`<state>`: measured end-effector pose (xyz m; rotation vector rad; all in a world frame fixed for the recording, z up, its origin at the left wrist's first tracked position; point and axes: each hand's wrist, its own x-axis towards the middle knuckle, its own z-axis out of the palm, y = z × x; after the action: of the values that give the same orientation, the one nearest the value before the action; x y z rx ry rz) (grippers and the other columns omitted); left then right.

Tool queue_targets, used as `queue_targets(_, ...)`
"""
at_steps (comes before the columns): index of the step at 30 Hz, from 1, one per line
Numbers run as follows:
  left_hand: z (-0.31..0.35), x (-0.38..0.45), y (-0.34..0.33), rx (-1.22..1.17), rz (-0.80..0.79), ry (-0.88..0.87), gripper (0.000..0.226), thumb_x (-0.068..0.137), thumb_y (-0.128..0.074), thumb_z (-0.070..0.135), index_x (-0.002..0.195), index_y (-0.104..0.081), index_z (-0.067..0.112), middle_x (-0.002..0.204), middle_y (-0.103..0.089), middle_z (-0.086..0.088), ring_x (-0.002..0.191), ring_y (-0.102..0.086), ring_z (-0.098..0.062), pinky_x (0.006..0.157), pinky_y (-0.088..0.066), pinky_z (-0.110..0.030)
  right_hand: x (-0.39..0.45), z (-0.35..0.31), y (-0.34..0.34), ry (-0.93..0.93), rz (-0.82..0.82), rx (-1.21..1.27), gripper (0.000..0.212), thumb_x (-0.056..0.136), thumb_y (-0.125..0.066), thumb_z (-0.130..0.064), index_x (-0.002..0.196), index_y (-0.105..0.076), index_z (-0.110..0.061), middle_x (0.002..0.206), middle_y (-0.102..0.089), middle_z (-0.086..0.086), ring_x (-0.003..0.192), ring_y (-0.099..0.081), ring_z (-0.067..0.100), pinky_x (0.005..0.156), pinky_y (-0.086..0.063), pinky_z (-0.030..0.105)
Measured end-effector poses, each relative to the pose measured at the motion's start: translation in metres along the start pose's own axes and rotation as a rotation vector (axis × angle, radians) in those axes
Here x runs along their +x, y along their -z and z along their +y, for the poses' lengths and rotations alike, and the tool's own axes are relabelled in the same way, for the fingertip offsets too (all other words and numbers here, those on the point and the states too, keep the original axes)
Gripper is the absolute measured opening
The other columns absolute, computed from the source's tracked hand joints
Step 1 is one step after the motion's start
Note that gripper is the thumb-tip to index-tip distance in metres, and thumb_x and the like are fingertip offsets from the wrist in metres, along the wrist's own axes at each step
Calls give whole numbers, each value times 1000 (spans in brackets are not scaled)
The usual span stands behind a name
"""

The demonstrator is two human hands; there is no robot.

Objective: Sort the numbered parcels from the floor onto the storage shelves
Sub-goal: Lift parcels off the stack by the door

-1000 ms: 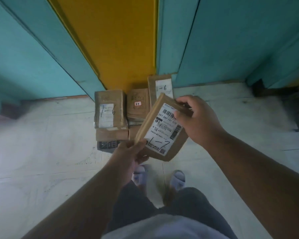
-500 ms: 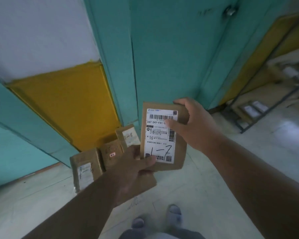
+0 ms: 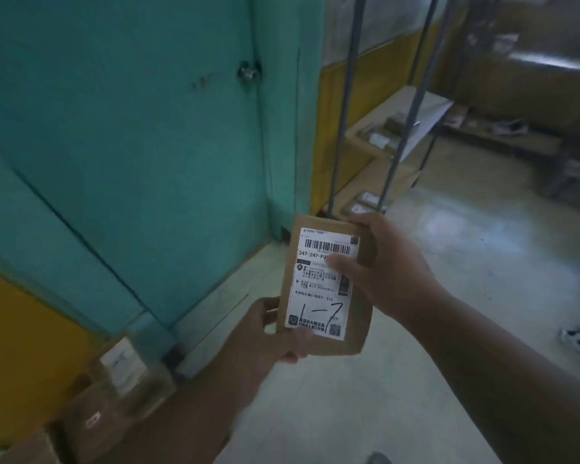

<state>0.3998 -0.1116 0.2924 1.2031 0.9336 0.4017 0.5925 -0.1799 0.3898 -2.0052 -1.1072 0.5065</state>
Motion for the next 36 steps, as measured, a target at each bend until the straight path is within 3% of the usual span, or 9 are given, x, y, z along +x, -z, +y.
queue_targets(4,15,56,-89,18,-47,-14,56,72,-88,24,119,-58,22,114,-72,1,87,-75,-24,76,-59,-38,39,59,74,-21,52,-13,45,81,-78,-36,110,-44,-40,99,-62,-16,75,-64,-3,50,-51,15)
queue_targets(7,26,85,-138,-2,-51,-22,60,67,-87,28,120,-58,24,115,-71,2,89,-75,-23,76,-60,-38,69,94,117,-10,9,-17,48,81,-77,-36,114,-43,-41,101,-58,-19,75,-63,-4,47,-49,12)
queue_targets(12,52,150,-187,-23,-43,14,52,76,-86,20,121,-61,22,115,-73,1,89,-75,-23,75,-60,-36,141,131,169,35,-77,-63,54,82,-77,-37,123,-42,-42,102,-47,-29,85,-56,-7,52,-44,9)
queue_targets(17,82,260,-241,11,-117,27,51,77,-84,18,123,-61,17,113,-74,-2,88,-75,-26,71,-57,-33,225,187,209,-35,15,-52,60,82,-77,-36,132,-44,-36,108,-52,-20,85,-56,-6,49,-42,5)
queue_targets(23,128,377,-362,137,-430,64,71,64,-86,36,128,-59,21,119,-72,-2,95,-73,-29,76,-55,-35,277,272,306,-252,297,-42,73,80,-79,-39,139,-37,-32,118,-60,-10,99,-62,10,72,-47,20)
queue_targets(28,152,449,-478,245,-557,49,50,81,-81,14,126,-60,21,113,-74,0,89,-74,-31,79,-60,-41,303,356,389,-396,450,35,66,79,-80,-38,131,-39,-36,113,-62,-7,92,-66,9,74,-59,32)
queue_targets(29,154,465,-502,265,-576,38,48,83,-79,12,126,-61,21,112,-74,1,88,-75,-32,78,-60,-41,311,376,404,-415,469,50,65,80,-80,-37,130,-39,-36,112,-63,-8,90,-66,7,71,-59,28)
queue_targets(31,157,494,-547,290,-579,15,47,84,-78,13,128,-62,19,111,-75,3,86,-75,-31,76,-60,-39,335,414,433,-429,473,65,63,80,-80,-35,128,-40,-36,109,-62,-10,86,-64,3,65,-53,19)
queue_targets(36,178,551,-614,343,-491,14,41,86,-76,18,126,-65,22,107,-76,8,85,-75,-26,79,-61,-40,419,474,493,-414,347,33,66,78,-81,-39,130,-41,-35,112,-62,-7,90,-63,5,73,-55,28)
